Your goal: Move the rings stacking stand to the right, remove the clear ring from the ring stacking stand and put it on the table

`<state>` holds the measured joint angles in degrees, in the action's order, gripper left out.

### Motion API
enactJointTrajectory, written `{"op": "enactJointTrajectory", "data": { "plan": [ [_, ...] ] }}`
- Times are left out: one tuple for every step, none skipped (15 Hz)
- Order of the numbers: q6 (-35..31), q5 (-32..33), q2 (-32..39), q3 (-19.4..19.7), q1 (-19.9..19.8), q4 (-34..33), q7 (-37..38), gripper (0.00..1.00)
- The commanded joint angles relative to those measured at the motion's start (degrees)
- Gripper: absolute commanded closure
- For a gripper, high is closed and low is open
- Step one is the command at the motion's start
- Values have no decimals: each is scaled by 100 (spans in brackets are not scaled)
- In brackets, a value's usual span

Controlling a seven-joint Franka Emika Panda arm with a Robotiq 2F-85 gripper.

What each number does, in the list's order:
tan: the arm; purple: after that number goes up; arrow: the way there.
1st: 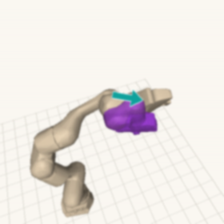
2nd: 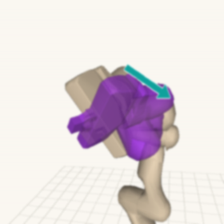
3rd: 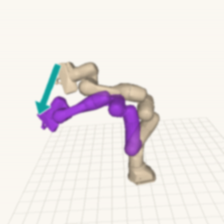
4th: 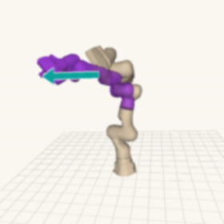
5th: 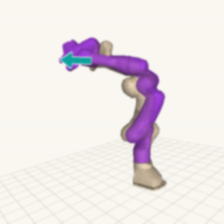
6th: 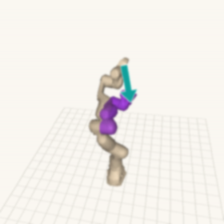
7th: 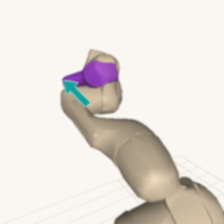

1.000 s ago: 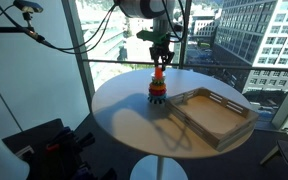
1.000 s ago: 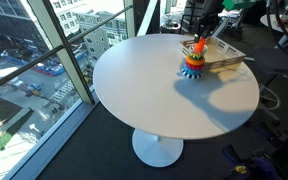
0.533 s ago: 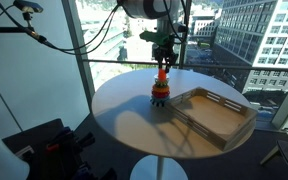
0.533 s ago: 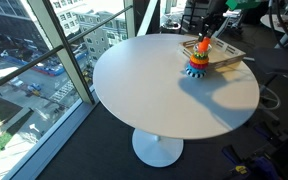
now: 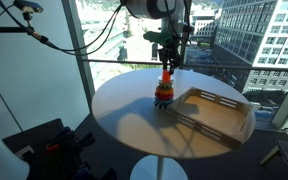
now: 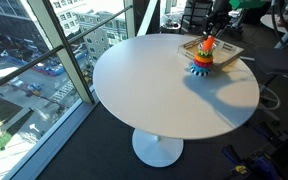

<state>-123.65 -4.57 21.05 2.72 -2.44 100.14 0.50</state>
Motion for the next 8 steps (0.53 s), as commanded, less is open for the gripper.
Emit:
{"op": "enactJointTrajectory", "data": {
  "plan": [
    [-83,-21,-128,30,-64,75,190,79],
    [-103,-11,-125,43,-67,76,223,79],
    [-112,-15,-124,51,-73,74,237,79],
    [-128,-11,-122,66,-76,72,269,79],
    [-142,-4,-109,85,-80,59,320,79],
    [-149,-17,-105,90,-89,55,345,79],
    [-164,-30,-102,100,-102,52,377,79],
    [-177,-53,-105,104,-121,57,396,79]
  ]
}}
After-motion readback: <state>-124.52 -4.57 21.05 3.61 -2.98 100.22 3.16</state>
